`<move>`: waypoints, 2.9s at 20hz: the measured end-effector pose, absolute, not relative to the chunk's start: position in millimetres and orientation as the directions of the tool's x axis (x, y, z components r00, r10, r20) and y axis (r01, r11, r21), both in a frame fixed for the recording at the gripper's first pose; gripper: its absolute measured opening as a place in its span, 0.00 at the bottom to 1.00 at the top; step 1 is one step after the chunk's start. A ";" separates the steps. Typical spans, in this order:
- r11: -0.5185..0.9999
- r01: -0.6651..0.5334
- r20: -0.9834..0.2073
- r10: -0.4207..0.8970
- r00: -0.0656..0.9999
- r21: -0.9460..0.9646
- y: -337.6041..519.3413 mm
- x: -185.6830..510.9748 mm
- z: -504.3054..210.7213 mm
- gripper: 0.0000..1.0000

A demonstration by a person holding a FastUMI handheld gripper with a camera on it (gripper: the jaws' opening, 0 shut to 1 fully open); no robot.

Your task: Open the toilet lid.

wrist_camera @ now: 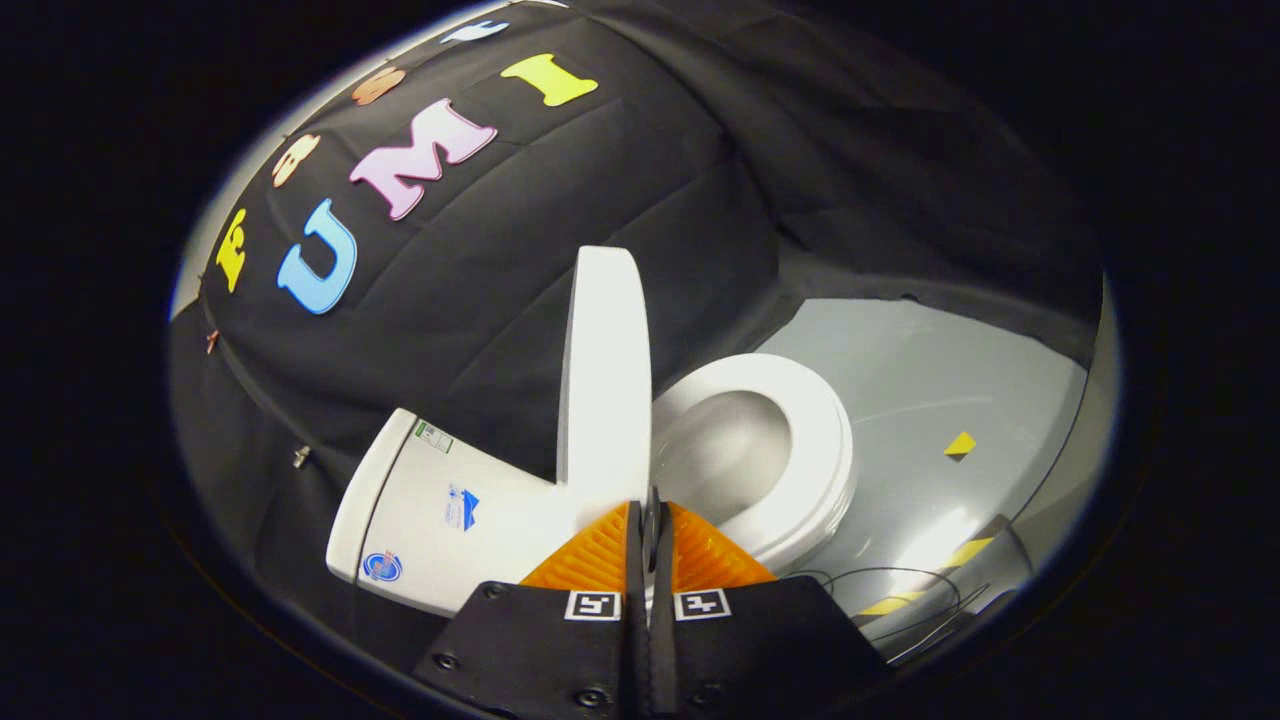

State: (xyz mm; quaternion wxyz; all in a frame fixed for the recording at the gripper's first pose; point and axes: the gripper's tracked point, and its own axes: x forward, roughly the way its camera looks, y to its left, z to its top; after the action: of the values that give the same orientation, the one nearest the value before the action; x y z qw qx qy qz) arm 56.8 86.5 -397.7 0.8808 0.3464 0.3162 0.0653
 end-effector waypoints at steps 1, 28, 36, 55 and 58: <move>0.761 0.096 -0.505 0.325 0.800 0.641 89.9 56.7 -392.0 0.05; 0.970 -0.146 -0.256 0.193 0.947 0.193 190.0 40.6 -299.0 0.05; 0.977 -0.195 -0.174 0.207 0.963 0.088 233.4 29.8 -278.4 0.05; 0.937 -0.338 -0.055 0.334 0.941 -0.084 346.5 -3.2 -259.5 0.06; 0.933 -0.348 -0.051 0.344 0.937 -0.093 354.5 -4.6 -260.2 0.06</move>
State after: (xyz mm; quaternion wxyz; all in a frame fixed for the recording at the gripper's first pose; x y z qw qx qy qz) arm -4.6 354.5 -260.2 0.9830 -0.0501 0.0169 0.1761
